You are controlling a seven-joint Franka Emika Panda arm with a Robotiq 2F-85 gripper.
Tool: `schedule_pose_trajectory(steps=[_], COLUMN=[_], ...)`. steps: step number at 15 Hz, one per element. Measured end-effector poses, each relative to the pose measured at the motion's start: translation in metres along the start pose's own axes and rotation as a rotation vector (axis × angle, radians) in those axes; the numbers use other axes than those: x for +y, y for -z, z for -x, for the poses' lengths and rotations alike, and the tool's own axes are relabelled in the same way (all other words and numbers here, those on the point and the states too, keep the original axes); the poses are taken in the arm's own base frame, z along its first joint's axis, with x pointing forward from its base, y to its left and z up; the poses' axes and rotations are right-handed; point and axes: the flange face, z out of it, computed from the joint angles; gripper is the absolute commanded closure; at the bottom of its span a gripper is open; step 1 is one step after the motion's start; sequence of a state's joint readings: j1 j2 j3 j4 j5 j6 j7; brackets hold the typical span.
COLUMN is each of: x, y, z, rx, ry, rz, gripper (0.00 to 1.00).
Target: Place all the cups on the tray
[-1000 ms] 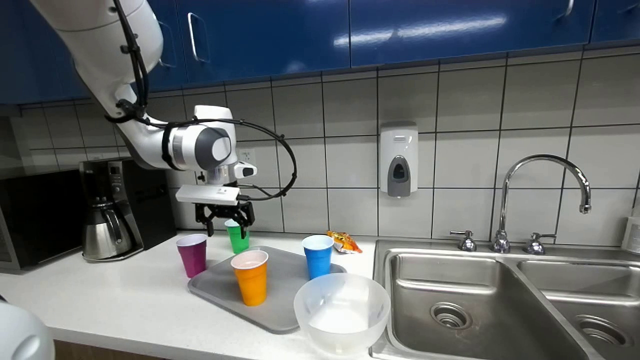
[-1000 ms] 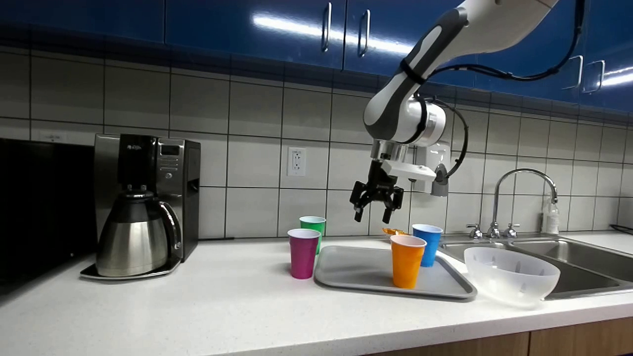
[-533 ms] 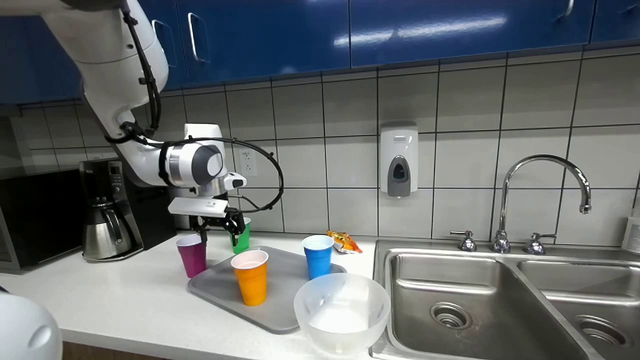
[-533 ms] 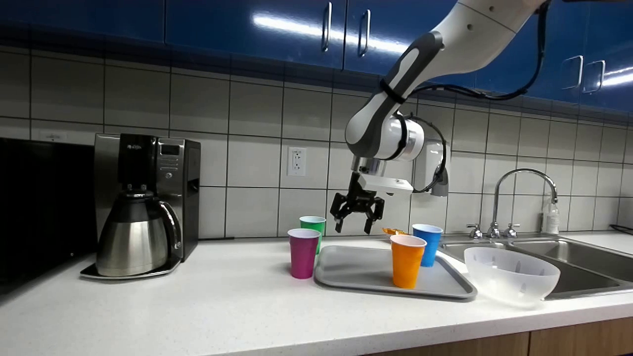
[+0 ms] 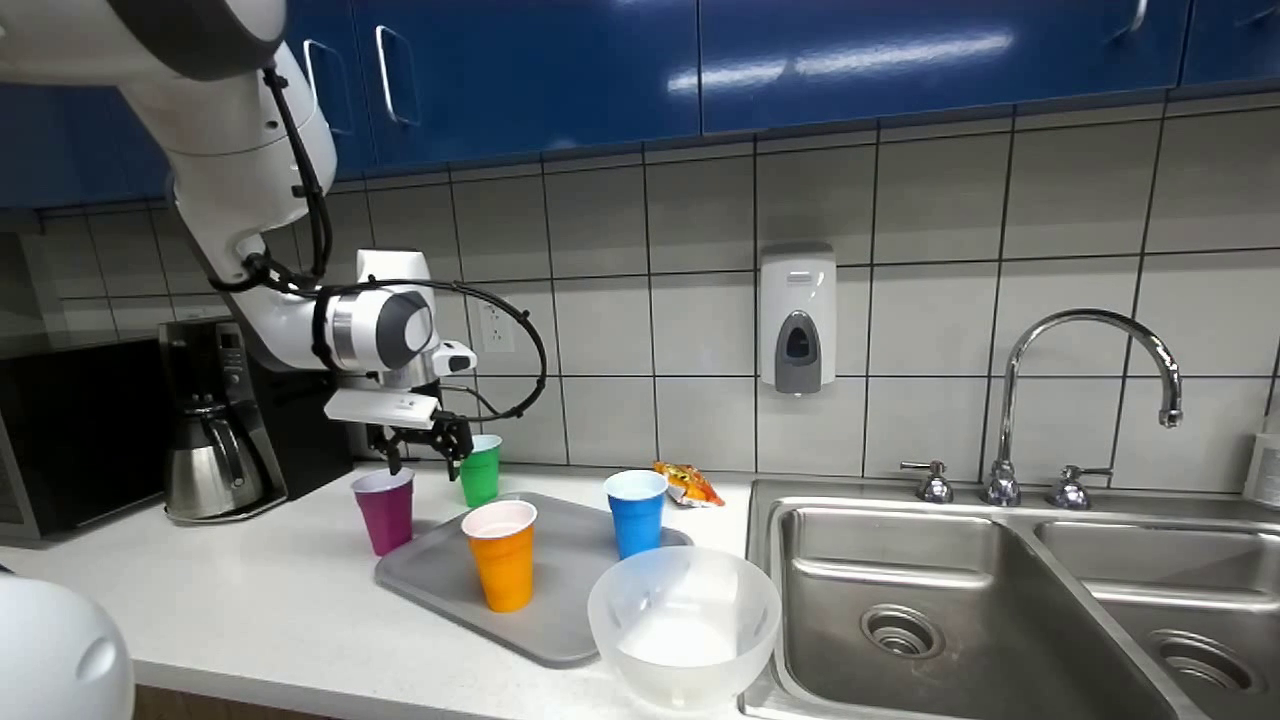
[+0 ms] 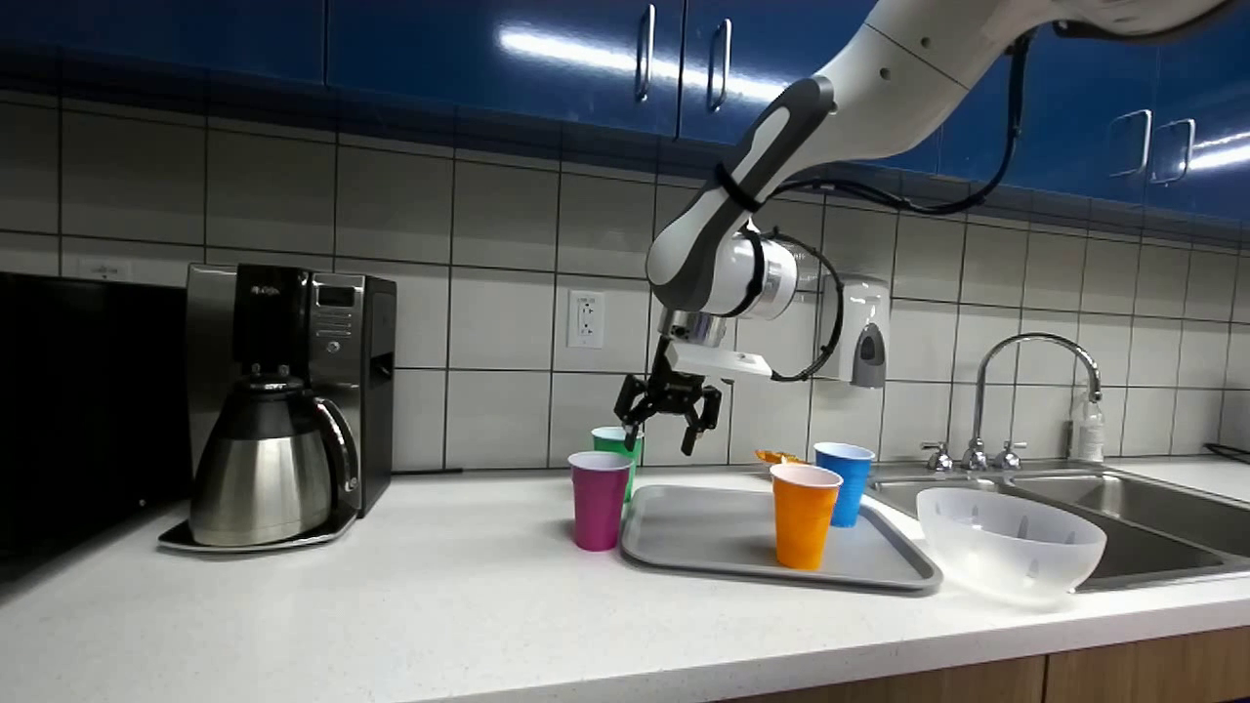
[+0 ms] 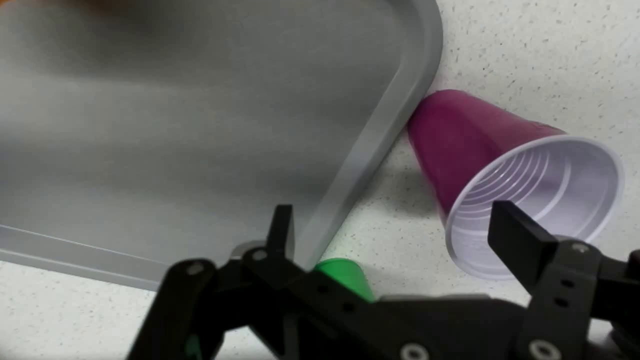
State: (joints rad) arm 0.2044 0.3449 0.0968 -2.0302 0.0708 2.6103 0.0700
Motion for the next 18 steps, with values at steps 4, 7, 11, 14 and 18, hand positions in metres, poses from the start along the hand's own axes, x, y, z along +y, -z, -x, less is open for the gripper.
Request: schedule_pose_trajectory(steps=[4, 7, 11, 14, 18], x=[-0.017, -0.030, -0.045, -0.049, -0.045], y=[-0.005, -0.012, -0.020, -0.027, -0.040], z=[-0.009, -0.015, -0.021, -0.023, -0.023], rx=[0.007, 0.010, 0.014, 0.010, -0.001], ry=[0.026, 0.060, 0.099, 0.124, 0.138], rz=[-0.005, -0.001, 0.002, 0.015, 0.038], gripper=[0.00, 0.00, 0.00, 0.00, 0.25])
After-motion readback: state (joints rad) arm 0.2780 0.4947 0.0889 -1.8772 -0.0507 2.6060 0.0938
